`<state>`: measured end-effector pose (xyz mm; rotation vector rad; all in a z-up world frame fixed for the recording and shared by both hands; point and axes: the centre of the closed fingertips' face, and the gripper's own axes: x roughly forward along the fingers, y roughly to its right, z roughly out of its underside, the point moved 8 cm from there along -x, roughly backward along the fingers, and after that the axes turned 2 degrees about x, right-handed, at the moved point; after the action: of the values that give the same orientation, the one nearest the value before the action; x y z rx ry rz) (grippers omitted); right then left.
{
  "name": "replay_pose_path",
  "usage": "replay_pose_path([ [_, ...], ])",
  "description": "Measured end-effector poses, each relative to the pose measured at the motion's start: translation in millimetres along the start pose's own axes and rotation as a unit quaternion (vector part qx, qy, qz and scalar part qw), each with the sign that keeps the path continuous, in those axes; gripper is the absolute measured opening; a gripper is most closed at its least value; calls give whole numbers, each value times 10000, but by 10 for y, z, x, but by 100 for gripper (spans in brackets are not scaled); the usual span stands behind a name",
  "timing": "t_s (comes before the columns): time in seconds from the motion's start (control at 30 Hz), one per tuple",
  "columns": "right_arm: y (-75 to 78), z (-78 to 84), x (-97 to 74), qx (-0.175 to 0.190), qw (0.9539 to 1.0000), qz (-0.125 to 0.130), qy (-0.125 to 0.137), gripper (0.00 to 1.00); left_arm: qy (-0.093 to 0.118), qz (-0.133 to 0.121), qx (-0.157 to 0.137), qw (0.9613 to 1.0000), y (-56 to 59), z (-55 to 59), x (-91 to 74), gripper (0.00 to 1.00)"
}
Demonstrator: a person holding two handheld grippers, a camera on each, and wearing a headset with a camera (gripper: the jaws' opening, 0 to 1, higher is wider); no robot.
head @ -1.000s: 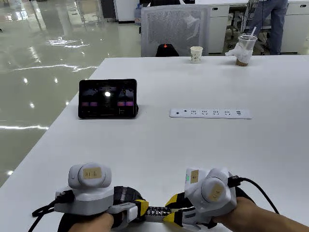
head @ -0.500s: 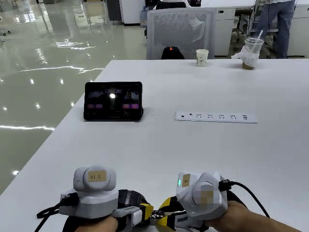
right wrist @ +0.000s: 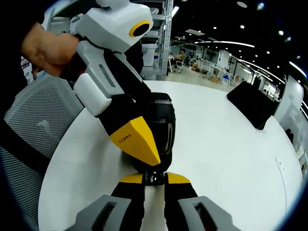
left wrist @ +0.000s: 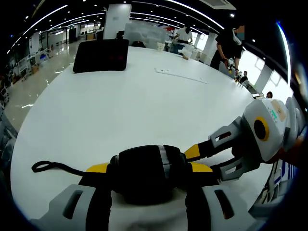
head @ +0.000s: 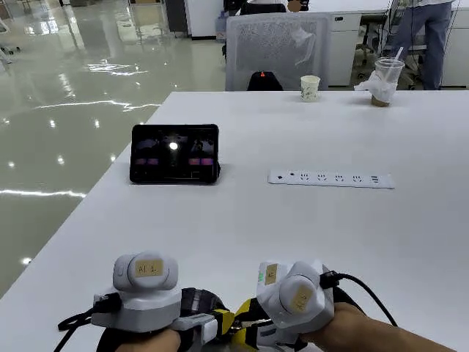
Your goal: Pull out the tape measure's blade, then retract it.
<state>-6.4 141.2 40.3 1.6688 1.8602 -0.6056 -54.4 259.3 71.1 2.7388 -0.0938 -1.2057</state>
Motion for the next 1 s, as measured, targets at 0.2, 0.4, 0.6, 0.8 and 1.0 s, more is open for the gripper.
replay_pose_path([
  [0.2,-6,-8,5,-61,10000,14,-61,13,25,-26,53,10000,11,3,3,58],
  [0.4,-9,-15,10,-79,9998,100,-134,13,12,-75,75,9999,28,-4,7,59],
  [0.6,-22,-20,6,-40,9998,134,-166,14,-27,-65,74,9999,27,-6,4,60],
  [0.8,-45,-23,-21,-41,9997,175,-189,17,-57,-43,77,9999,26,-7,-1,60],
  [1.0,-62,-7,-100,18,9993,280,-227,22,-132,-21,366,9992,33,-12,-19,60],
])
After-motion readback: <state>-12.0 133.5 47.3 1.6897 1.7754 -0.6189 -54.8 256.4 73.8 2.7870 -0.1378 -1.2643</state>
